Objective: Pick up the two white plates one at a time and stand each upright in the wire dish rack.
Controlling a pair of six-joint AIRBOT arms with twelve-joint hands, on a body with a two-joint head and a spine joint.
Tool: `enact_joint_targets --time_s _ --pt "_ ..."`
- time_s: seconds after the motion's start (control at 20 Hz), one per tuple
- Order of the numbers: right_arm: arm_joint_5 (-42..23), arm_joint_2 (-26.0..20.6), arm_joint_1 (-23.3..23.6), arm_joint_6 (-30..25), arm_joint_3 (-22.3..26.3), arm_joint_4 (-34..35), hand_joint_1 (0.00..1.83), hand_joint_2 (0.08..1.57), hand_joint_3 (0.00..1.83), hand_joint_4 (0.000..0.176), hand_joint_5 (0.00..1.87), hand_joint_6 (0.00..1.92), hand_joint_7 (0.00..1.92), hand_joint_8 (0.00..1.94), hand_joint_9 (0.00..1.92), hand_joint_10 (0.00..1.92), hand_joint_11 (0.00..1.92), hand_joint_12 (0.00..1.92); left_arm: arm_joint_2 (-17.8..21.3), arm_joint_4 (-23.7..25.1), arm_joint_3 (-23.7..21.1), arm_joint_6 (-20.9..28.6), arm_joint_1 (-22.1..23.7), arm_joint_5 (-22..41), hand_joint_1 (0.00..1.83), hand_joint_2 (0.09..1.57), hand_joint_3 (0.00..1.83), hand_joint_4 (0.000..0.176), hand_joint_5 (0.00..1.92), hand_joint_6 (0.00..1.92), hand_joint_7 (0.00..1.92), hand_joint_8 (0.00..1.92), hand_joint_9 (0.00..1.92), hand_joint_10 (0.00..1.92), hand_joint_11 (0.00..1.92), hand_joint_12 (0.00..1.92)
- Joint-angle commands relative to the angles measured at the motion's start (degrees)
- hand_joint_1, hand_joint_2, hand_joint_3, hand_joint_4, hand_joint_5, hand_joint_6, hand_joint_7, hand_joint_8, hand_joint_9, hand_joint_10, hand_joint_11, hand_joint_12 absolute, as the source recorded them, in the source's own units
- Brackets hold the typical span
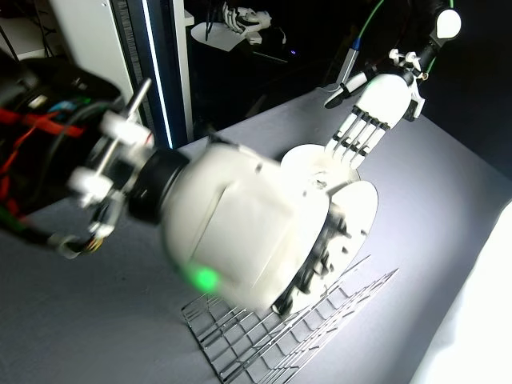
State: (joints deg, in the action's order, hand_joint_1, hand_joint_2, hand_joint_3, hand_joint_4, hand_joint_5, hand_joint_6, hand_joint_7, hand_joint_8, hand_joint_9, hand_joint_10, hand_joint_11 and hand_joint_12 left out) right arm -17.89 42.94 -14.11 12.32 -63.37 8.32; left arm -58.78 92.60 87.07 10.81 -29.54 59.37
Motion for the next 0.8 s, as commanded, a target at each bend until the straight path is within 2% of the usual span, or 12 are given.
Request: enact_joint_targets --time_s 0.0,0.5,0.6,0.75 --pt "-6.98 -0.45 0.31 -0.39 -0.69 0.46 1.38 1.09 0.00 0.000 0.97 0.99 1.05 0.77 0.99 1.12 0.76 1.31 0.03 -4.00 0.01 0.10 0.19 1.46 0.00 1.19 0.00 0.000 0.09 0.01 0.06 0.01 0.02 0.00 0.00 0.00" --pt "-7.91 0.48 -4.32 -0.11 -6.17 0.44 1.38 1.10 0.00 0.000 0.96 1.06 1.06 0.77 0.91 1.16 0.72 1.29 -0.84 -3.91 1.00 0.02 -0.69 0.02 0.00 1.19 0.00 0.000 0.10 0.01 0.07 0.00 0.03 0.00 0.00 0.00" --pt "-7.91 0.49 -5.36 0.12 -6.38 0.23 1.38 1.10 0.00 0.000 0.96 1.05 1.02 0.85 0.90 1.16 0.74 1.26 -1.09 -3.91 1.58 -0.04 -0.79 -0.19 0.00 1.20 0.00 0.000 0.10 0.00 0.07 0.00 0.03 0.00 0.00 0.00" --pt "-8.46 0.51 -7.51 0.25 -6.46 -0.64 1.36 1.15 0.00 0.000 0.88 1.15 0.92 1.05 0.80 1.28 0.65 1.26 -1.46 -3.93 2.75 -0.08 -0.88 -0.30 0.00 1.20 0.01 0.000 0.11 0.01 0.08 0.00 0.04 0.01 0.00 0.00"
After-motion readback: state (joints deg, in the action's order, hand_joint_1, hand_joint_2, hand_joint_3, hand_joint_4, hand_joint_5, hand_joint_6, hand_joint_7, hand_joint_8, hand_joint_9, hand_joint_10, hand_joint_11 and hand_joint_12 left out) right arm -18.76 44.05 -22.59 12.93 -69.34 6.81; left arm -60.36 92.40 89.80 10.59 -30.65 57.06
